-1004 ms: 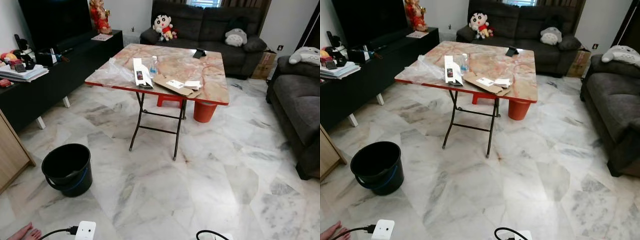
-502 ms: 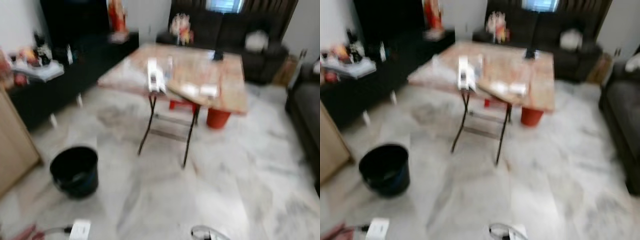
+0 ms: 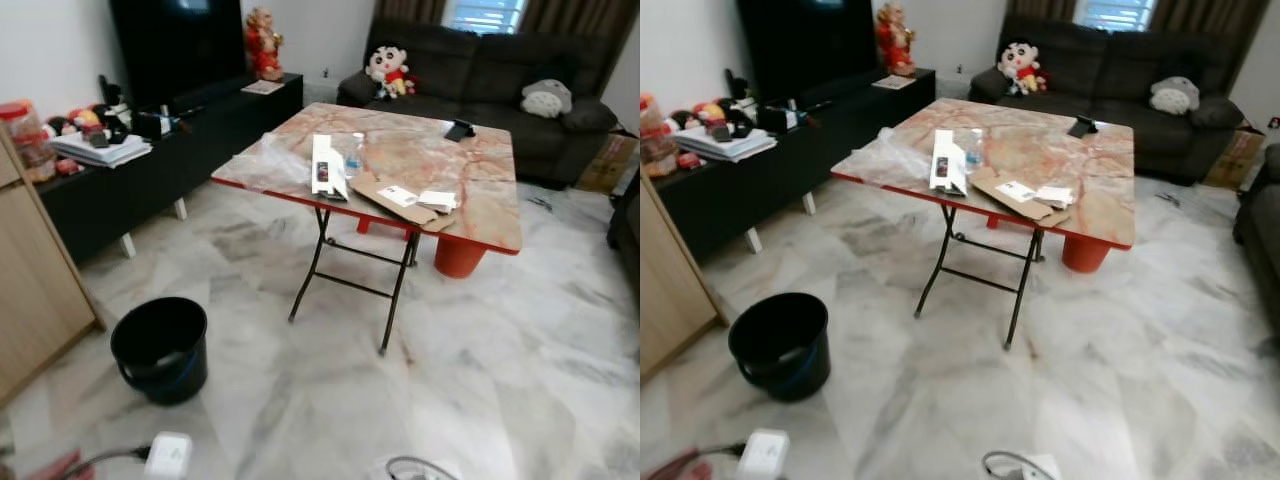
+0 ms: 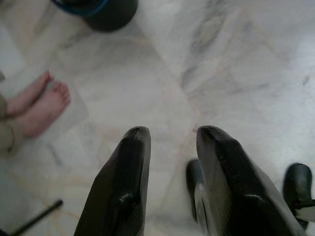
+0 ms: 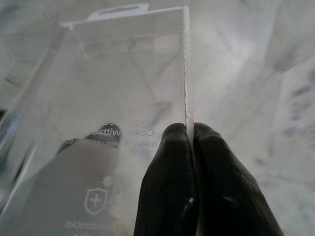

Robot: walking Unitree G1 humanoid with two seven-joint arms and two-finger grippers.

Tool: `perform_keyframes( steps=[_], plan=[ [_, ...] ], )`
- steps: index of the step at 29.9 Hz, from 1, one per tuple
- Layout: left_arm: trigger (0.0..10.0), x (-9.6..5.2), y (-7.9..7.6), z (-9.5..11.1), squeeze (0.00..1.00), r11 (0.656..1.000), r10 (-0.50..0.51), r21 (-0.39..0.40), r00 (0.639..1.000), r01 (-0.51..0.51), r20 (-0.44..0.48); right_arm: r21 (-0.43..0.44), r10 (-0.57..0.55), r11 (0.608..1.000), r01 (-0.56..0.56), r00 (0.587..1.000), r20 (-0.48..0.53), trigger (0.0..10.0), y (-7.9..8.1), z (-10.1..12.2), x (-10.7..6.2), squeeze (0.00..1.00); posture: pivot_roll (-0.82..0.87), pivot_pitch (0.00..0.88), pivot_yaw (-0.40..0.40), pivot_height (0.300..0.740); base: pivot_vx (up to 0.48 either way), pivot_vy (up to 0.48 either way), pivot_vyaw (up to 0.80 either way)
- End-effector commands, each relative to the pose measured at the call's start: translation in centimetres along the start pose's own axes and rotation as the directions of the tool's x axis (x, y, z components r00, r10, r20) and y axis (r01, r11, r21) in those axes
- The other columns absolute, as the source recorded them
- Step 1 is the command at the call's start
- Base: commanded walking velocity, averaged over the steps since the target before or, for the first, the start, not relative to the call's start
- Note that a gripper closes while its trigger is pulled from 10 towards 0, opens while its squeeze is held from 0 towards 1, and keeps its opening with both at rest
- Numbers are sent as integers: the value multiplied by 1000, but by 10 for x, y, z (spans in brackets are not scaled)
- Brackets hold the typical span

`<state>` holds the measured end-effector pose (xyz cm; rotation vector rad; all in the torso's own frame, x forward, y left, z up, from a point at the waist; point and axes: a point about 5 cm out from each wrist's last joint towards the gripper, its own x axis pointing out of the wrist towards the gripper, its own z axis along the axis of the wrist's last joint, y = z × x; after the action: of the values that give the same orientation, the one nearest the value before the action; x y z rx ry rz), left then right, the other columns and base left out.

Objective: Picking trash to rubbish bin

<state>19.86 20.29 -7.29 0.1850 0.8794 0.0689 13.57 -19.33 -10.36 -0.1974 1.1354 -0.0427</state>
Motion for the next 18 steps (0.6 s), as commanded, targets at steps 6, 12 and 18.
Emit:
perform_keyframes(
  steps=[6, 12, 18],
  plan=[
    [10000, -2, 16, -11, 0, 999, 36, 20, 999, -35, -37, 34, 33, 999, -36, 997, 76, 10000, 13, 22, 1, 0, 116, 0, -63, 740, 332, 0, 533],
    [10000, -2, 15, -12, 0, 999, 32, 24, 999, -31, -39, -7, 34, 999, -34, 997, 75, 10000, 13, 22, 1, 0, 115, 0, -61, 740, 334, 0, 0],
    [10000, -2, 15, -11, 0, 999, 32, 25, 999, -31, -36, -6, 33, 999, -33, 997, 69, 10000, 14, 21, 1, 0, 117, 0, -60, 740, 334, 0, 533]
  ],
)
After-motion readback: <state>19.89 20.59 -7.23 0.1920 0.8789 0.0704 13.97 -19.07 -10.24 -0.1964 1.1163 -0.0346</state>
